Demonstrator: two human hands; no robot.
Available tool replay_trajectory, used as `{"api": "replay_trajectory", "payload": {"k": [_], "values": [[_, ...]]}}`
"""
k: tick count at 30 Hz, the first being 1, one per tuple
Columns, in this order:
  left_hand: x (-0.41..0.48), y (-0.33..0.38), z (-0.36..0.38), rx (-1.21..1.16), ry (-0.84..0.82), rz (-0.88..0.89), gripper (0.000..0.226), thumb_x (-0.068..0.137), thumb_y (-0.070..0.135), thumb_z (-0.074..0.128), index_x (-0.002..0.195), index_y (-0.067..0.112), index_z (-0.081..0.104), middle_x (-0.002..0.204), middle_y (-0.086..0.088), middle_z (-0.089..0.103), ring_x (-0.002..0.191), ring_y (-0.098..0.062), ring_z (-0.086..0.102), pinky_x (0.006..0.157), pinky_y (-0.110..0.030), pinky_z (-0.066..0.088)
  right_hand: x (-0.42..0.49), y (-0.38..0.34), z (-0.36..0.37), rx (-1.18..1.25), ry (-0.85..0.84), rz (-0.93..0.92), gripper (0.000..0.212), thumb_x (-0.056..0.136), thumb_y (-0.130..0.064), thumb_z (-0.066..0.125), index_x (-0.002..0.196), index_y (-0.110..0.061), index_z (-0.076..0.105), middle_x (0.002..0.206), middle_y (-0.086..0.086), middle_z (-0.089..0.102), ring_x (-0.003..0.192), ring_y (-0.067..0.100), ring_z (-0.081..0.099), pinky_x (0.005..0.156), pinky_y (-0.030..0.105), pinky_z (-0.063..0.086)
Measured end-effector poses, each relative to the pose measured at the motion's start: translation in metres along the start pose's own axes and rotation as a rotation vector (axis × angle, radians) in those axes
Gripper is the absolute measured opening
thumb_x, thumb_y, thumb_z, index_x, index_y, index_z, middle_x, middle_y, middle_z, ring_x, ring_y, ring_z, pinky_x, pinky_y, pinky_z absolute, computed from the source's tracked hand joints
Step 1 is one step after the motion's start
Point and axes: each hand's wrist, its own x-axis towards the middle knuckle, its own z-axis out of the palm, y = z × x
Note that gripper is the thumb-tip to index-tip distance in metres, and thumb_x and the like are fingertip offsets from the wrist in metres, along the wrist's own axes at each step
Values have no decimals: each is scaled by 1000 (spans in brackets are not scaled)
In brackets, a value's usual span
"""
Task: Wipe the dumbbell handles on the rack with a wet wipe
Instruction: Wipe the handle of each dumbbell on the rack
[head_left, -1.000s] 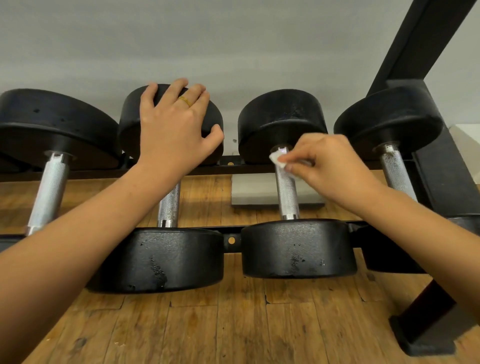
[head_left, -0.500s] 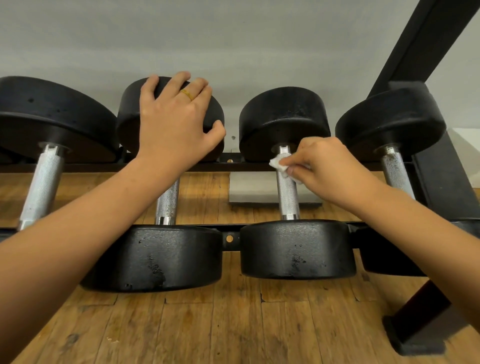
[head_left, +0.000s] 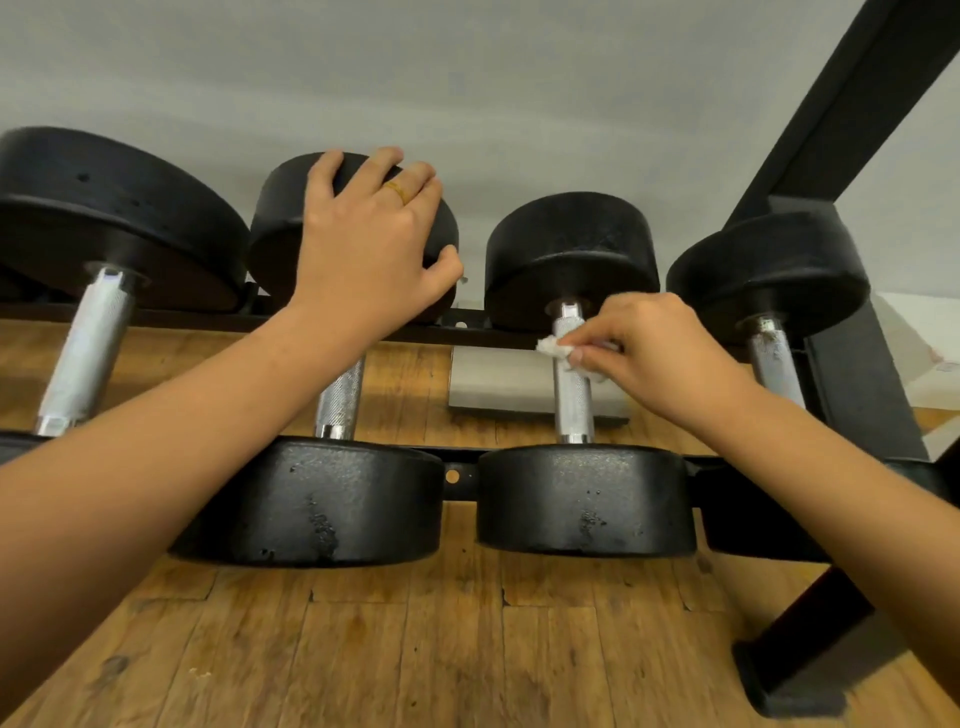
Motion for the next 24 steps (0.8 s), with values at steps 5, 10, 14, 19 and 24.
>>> {"api": "replay_trajectory", "payload": {"k": [5,10,14,19,24], "values": [[0,0,0,-4,-2,7,58,98,47,47,140,9,60,145,-9,60,143,-29,44,117,-59,25,-8,-2,4,71,-55,1,24,92,-25,69,116,-23,75,86,-19,53,79,-1,53,72,10,39],[-1,-1,1,-5,-11,13,58,98,47,46,141,10,59,146,-8,59,144,-29,43,118,-60,26,-23,-1,-5,342,-426,48,21,87,-24,75,107,-29,78,92,-23,69,94,-8,63,82,6,46],[0,-1,1,-18,-3,14,57,98,46,46,139,9,60,145,-9,60,143,-30,45,118,-60,26,-16,-1,-8,191,-401,-48,21,88,-24,74,108,-30,76,97,-21,69,97,-4,63,89,12,48],[-1,-2,2,-29,15,15,57,98,46,48,138,8,62,144,-10,61,141,-30,46,117,-60,26,-10,-2,-5,-79,-27,-291,20,88,-13,69,108,-17,74,109,-1,69,103,12,64,93,35,56],[1,-3,4,-33,24,19,56,98,46,48,136,8,64,142,-10,62,140,-30,48,117,-60,27,2,14,-6,-371,62,-551,37,75,-4,78,111,-6,71,125,14,68,120,30,63,105,39,48]]}}
